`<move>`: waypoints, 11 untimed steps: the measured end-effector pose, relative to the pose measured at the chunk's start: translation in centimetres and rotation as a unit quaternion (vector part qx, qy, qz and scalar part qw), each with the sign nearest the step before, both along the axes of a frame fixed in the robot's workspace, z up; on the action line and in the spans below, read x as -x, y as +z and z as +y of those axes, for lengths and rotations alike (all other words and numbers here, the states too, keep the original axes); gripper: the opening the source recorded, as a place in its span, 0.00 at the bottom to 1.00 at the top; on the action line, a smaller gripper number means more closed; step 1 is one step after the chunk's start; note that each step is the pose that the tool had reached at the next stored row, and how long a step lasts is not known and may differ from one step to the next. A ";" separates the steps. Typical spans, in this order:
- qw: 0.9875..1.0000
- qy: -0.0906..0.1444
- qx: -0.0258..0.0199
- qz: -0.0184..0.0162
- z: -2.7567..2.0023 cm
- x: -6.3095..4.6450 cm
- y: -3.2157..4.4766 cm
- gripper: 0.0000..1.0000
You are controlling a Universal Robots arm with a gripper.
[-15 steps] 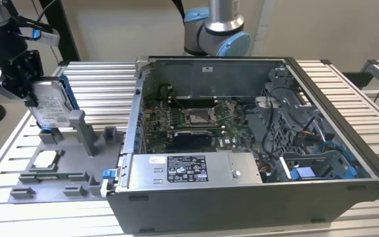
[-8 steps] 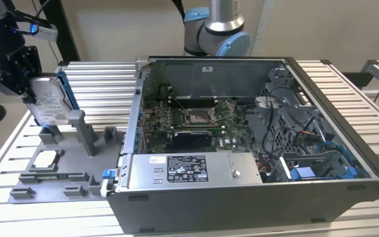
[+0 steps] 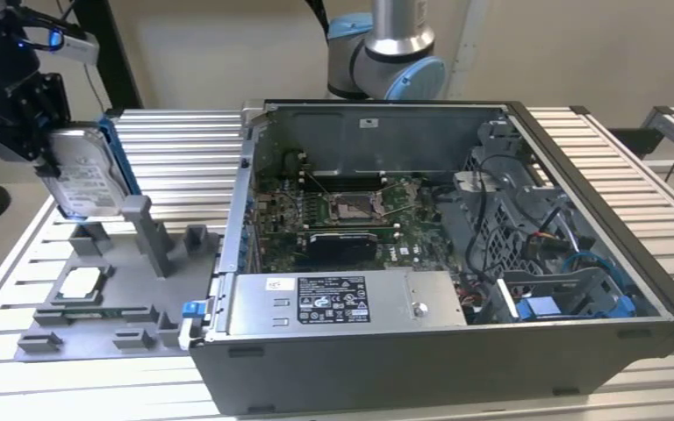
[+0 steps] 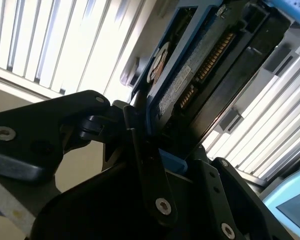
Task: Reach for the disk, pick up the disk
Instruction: 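Pick up the disk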
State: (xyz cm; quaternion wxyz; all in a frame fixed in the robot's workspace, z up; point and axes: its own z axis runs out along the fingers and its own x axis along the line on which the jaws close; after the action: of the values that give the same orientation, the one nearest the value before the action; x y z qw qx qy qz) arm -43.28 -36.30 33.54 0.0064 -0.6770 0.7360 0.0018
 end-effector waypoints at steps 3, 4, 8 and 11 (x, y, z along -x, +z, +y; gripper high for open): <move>1.000 0.000 0.000 0.000 0.00 0.0 0.40 0.00; 1.000 0.000 0.000 0.000 0.00 0.0 0.54 0.00; 1.000 0.000 0.000 0.000 0.00 0.0 1.09 0.00; 1.000 0.000 0.000 0.000 0.00 0.0 1.51 0.00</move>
State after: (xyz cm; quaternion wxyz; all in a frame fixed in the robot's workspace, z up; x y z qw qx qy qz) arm -43.28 -36.30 35.05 0.0064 -0.6770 0.7359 0.0018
